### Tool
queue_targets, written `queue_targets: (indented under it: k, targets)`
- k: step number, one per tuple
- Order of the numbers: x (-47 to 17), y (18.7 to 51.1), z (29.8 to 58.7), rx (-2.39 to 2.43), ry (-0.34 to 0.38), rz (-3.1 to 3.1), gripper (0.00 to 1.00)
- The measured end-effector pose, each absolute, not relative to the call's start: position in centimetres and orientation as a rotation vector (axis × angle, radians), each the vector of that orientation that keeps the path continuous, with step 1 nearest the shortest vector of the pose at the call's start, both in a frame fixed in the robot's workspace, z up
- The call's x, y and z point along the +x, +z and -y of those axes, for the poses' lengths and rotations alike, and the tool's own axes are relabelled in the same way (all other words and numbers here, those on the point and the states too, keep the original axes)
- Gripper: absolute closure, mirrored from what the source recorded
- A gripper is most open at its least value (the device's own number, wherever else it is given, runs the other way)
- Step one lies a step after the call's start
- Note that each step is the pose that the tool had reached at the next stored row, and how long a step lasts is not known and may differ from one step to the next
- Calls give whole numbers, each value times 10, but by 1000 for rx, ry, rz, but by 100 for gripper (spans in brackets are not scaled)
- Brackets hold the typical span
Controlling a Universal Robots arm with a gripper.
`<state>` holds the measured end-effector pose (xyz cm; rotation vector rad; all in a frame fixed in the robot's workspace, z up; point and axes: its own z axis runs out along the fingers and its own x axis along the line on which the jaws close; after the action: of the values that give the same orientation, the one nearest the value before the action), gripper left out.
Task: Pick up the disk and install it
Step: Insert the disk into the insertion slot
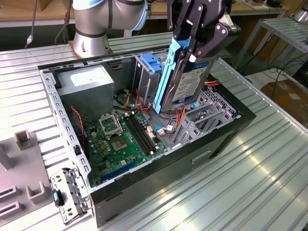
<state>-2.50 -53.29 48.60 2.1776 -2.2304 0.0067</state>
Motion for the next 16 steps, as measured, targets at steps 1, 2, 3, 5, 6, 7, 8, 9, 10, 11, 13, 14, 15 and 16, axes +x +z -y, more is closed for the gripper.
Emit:
queue_targets:
  k: [1,2,3,5,6,7,8,9,10,11,13,14,15,16]
  targets:
    - [-24,485,533,2178,7,2230,63]
    - [-23,484,534,2177,7,2230,63]
    - [-23,484,535,2177,7,2230,63]
    - [-20,483,537,2177,7,2230,63]
    - [-15,483,537,2178,7,2230,63]
    - [-6,482,538,2178,7,2230,63]
    - [-2,482,538,2178,7,2230,63]
    - [0,482,539,2178,7,2230,63]
    - [3,482,540,2178,7,2230,63]
    - [6,482,543,2178,7,2230,63]
    - [10,481,548,2178,7,2230,63]
    - [11,479,551,2178,7,2230,63]
    - [12,479,553,2178,7,2230,63]
    - [15,478,555,2178,7,2230,63]
